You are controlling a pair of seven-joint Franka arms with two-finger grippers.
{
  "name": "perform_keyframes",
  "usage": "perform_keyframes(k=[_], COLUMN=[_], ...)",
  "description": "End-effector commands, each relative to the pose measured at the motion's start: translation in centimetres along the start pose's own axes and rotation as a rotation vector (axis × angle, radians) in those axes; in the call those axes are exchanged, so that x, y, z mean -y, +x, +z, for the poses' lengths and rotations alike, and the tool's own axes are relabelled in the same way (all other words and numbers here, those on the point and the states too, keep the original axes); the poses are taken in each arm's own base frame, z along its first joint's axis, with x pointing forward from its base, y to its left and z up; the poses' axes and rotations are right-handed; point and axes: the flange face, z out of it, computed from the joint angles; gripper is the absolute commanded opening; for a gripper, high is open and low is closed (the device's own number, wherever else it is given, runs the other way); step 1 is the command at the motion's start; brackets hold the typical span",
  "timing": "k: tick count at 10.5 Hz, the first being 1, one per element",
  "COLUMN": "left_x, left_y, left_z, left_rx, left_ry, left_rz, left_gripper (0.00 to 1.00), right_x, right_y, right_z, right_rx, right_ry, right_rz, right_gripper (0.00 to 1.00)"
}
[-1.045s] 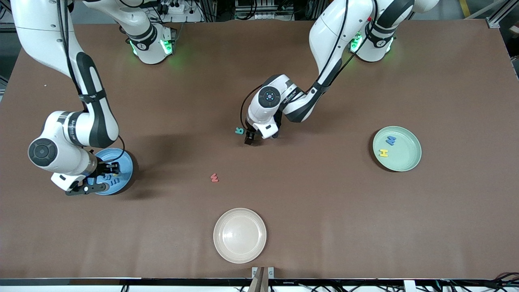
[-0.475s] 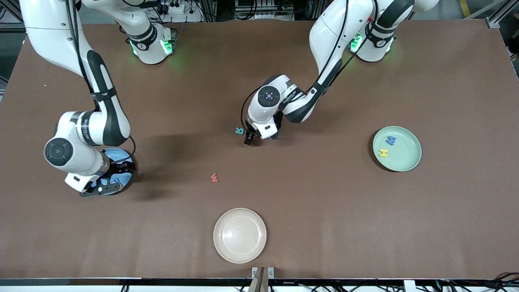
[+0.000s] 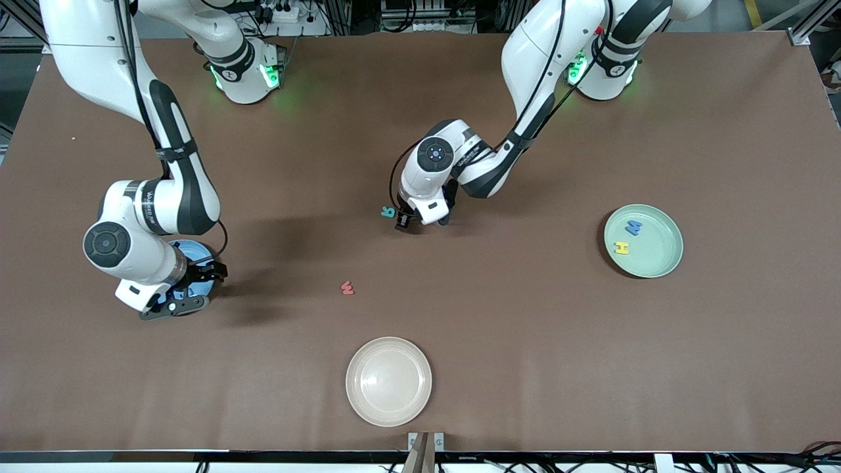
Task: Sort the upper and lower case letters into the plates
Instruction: 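Grasp the Q with the left gripper while the right gripper releases the n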
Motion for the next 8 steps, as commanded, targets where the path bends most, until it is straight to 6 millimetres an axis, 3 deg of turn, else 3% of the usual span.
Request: perform_keyframes(k=[1, 3, 6, 8], left_x=[0.3, 0.4, -0.1, -1.2], left_y=[0.3, 0.3, 0.8, 2.4], left_z=[0.5, 0.5, 0.1, -2.2], left_rx=[-0.025, -0.026, -0.040, -0.067], left_ry=[0.004, 0.005, 0.023, 0.062], left_rz=[0.024, 0.026, 0.022, 0.073], left_gripper=[0.39, 0.28, 0.26, 0.23], right_x=[2.6, 6.1, 9.7, 13.5], right_y=[0.9, 2.1, 3.1, 4.0], right_z=[-1.3, -1.6, -2.5, -2.8], right_rx=[-0.020, -0.032, -0.064, -0.080], right_ry=[-0.004, -0.011, 0.051, 0.104], right_rz=[0.009, 0.041, 0.062, 0.055], right_gripper=[1.00, 1.00, 1.00, 1.00])
